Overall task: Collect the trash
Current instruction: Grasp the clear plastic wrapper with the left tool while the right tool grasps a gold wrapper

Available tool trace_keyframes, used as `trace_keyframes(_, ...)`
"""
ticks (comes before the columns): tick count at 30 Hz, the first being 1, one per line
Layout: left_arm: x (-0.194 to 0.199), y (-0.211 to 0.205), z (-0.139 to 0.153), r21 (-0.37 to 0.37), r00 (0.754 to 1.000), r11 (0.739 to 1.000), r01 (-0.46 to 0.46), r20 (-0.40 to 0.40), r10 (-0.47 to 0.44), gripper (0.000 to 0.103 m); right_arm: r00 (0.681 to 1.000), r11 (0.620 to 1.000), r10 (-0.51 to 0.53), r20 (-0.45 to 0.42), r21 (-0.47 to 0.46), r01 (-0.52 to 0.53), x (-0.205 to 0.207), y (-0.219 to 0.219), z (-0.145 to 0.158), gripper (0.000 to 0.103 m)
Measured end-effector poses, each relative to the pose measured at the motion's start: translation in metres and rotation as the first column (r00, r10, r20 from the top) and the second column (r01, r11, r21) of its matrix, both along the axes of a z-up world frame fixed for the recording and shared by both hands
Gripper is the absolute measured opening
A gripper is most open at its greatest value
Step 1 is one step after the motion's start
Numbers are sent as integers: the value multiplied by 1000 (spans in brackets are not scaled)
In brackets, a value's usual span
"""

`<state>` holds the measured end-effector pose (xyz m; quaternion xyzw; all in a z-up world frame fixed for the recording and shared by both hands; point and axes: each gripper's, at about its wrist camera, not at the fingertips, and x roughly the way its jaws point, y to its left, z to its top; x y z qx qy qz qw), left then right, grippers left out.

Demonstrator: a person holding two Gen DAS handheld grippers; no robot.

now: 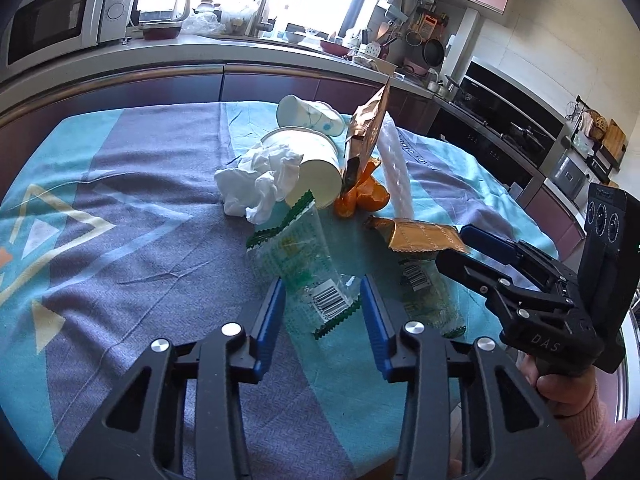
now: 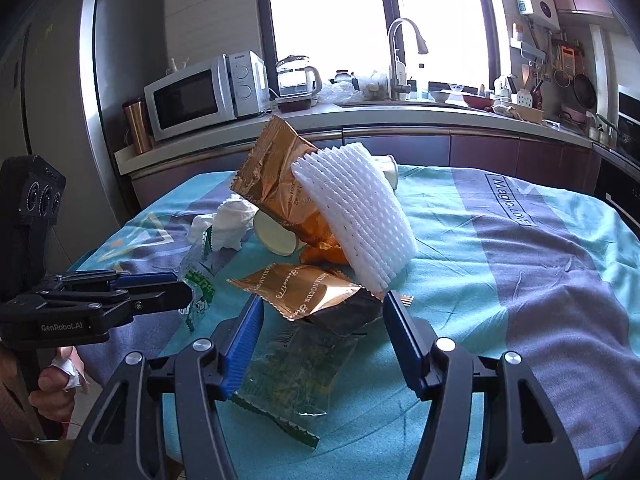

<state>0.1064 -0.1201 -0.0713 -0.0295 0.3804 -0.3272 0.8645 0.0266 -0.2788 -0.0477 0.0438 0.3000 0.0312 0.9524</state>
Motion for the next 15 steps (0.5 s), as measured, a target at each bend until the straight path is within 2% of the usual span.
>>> trace_keyframes(6,-3,1,2,-11,1000,1000,18,-10,-18,12,1000,999,28,5,-15,-28,2,4,2,39)
trace_keyframes(8,-5,4,1,-22,1000,1000,20,-17,-20,10,999,999,34,6,-22,-34,2,6,3,26)
trace_keyframes(10,-6,6,3,-24,1000,1000,14,-13,-15,5,999,999,43,2,-19,-43,2,7,4,19)
trace_keyframes(12,-8,8,4,-21,1000,1000,12,-6,-12,1,999,999,46,2,-18,-46,2,7,4,15)
trace_keyframes(15,-11,11,7,-15,1000,1000,11,4,-11,1,999,999,51,6,-6,-51,0,7,6,8)
